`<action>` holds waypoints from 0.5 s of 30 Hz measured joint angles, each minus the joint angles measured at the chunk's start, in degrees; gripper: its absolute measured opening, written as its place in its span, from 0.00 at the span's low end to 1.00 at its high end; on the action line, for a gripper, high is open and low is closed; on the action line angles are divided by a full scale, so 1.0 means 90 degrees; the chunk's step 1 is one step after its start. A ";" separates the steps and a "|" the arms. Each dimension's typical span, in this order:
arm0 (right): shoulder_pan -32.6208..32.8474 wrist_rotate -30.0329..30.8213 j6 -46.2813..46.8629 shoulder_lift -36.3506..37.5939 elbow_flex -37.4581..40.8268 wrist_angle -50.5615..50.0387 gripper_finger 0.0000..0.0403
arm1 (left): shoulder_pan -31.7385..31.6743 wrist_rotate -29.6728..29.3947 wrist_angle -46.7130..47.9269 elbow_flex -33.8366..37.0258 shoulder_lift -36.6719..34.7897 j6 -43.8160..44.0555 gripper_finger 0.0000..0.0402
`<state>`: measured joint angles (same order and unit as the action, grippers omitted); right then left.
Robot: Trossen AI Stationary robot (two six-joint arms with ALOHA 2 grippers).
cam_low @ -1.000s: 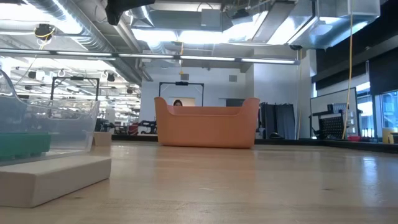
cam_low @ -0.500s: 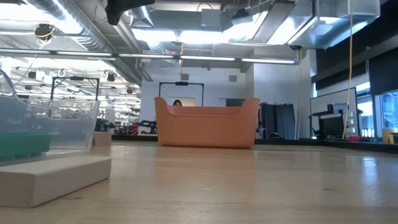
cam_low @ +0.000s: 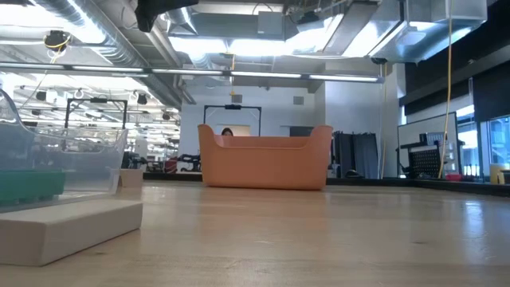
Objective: Sort & place blocks by color
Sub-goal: Put the top brown block into the black bin
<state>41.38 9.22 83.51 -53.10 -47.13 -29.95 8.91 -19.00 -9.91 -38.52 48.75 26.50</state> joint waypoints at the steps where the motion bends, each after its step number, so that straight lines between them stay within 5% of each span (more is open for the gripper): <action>1: -0.0275 0.0233 -0.0500 0.0007 0.0000 0.0187 0.65 | 0.0000 0.0000 0.0000 0.0000 -0.0001 0.0000 0.65; 9: -0.2425 0.0820 -0.4531 -0.0333 0.0000 0.1918 0.65 | 0.0000 0.0077 -0.0029 0.0000 -0.0002 0.0015 0.65; 15: -0.3234 0.1021 -0.7300 -0.0529 0.0000 0.3676 0.65 | 0.0002 0.0180 -0.0029 0.0000 -0.0002 -0.0005 0.65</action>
<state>12.27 18.41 17.81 -57.86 -47.13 3.13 8.93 -17.39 -10.17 -38.52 48.73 26.46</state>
